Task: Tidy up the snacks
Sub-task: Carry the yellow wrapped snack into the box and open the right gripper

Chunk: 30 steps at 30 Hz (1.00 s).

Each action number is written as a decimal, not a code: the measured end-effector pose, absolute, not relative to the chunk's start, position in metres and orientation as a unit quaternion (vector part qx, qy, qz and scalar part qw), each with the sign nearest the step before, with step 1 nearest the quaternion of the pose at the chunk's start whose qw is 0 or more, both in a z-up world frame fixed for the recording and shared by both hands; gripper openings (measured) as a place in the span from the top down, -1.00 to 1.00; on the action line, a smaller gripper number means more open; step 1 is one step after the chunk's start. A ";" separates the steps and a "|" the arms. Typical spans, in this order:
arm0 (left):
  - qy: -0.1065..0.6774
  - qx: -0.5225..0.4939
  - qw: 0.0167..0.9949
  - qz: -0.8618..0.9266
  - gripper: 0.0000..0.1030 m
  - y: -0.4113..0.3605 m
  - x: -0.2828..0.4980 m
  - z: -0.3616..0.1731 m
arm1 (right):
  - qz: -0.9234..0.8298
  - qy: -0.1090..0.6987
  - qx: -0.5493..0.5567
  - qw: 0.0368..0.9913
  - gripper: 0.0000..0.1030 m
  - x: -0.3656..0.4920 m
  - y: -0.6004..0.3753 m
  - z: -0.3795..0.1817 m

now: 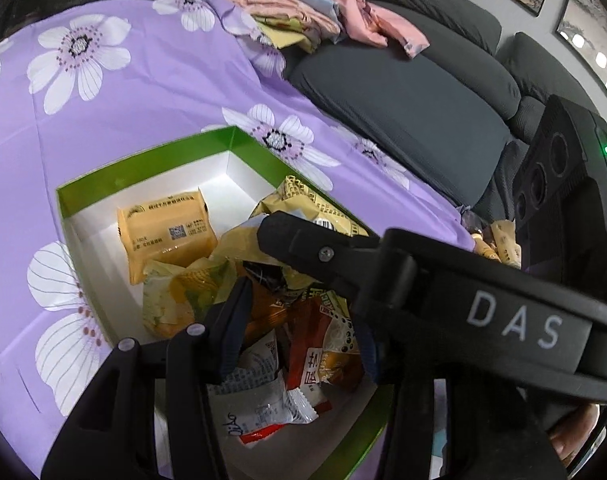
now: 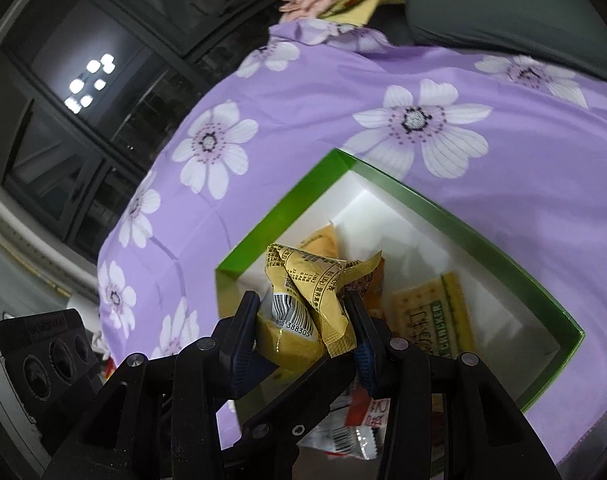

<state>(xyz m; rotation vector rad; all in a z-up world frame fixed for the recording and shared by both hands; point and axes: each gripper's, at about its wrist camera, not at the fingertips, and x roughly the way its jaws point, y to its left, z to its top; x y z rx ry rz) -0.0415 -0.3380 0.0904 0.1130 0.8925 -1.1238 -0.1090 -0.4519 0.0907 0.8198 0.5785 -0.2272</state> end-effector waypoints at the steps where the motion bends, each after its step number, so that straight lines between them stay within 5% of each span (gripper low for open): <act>1: 0.412 0.054 0.751 -0.513 0.08 -0.340 -0.041 0.089 | -0.111 0.281 0.396 0.867 0.11 -0.108 -0.454 0.088; 17: 0.451 0.049 0.748 -0.484 -0.01 -0.347 -0.035 0.070 | -0.123 0.307 0.418 0.846 0.11 -0.105 -0.463 0.071; 22: 0.449 0.078 0.764 -0.457 0.19 -0.353 -0.040 0.065 | -0.145 0.346 0.411 0.831 0.11 -0.097 -0.463 0.061; 30: 0.462 0.084 0.765 -0.442 0.18 -0.354 -0.034 0.061 | -0.165 0.355 0.393 0.832 0.11 -0.096 -0.460 0.061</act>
